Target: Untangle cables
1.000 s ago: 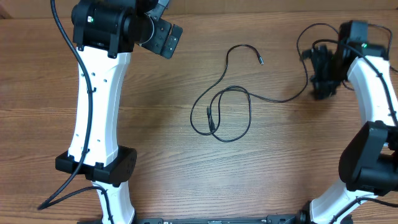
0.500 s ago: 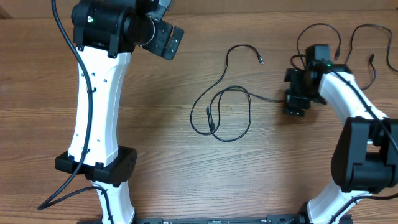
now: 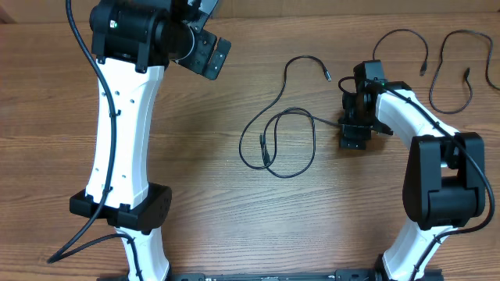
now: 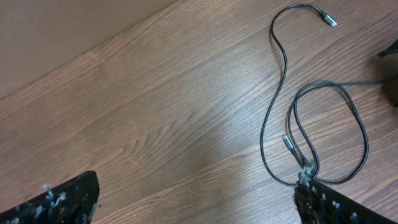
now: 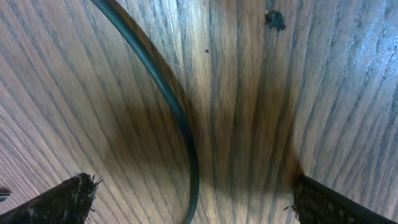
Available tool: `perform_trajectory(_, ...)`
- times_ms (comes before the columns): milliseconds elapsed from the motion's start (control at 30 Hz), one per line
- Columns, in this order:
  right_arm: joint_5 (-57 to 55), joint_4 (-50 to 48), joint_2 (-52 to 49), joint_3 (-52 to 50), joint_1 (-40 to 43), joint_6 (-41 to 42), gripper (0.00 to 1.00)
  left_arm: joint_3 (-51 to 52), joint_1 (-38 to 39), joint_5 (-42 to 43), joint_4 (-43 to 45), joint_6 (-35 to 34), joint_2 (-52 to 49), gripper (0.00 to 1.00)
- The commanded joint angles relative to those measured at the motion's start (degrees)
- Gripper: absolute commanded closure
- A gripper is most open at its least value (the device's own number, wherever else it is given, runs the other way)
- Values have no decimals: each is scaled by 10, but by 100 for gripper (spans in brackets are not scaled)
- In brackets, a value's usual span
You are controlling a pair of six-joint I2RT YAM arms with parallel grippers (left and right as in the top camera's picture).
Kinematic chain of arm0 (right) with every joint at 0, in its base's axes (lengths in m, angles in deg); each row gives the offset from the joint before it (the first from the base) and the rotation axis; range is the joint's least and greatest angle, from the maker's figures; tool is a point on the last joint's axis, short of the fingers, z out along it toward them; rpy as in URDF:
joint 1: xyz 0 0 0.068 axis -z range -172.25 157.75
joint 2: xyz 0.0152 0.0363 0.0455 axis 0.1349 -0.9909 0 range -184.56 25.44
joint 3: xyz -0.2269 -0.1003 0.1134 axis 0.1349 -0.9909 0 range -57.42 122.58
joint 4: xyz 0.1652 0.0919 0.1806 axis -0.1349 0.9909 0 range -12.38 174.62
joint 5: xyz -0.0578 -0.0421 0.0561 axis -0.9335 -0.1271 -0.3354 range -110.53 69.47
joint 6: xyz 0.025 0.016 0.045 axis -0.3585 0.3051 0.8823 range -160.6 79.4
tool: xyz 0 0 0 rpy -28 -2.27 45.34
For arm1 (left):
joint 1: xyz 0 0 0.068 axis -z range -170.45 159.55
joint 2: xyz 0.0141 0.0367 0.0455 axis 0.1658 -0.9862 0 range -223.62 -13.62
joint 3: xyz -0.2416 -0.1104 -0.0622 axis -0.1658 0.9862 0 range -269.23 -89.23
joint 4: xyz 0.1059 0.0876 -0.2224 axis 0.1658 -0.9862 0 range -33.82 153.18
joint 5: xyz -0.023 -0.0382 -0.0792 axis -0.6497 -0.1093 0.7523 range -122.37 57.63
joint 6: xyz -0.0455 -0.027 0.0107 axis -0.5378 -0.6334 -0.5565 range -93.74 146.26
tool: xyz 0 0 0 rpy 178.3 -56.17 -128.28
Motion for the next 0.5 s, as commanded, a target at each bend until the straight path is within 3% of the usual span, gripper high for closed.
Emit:
perform_trajectory(0,-22,-3,-32,-7,-3,10,7,-1,0,10,-1,-6,-3,0)
perform_trajectory(33,-28,-3,-38,-7,-3,9,25,-1,0,10,-1,-6,-3,0)
perform_trajectory(67,-33,-2,-43,-7,-3,9,64,-1,0,10,-1,-6,-3,0)
perform_trajectory(100,-35,-1,-48,-7,-3,3,96,-1,0,10,-1,-6,-3,0)
perform_trajectory(300,-41,14,-55,-6,-3,-1,96,-1,0,10,-6,-6,-3,0)
perform_trajectory(467,-51,15,-36,22,9,-89,96,-1,0,5,-9,-5,-3,0)
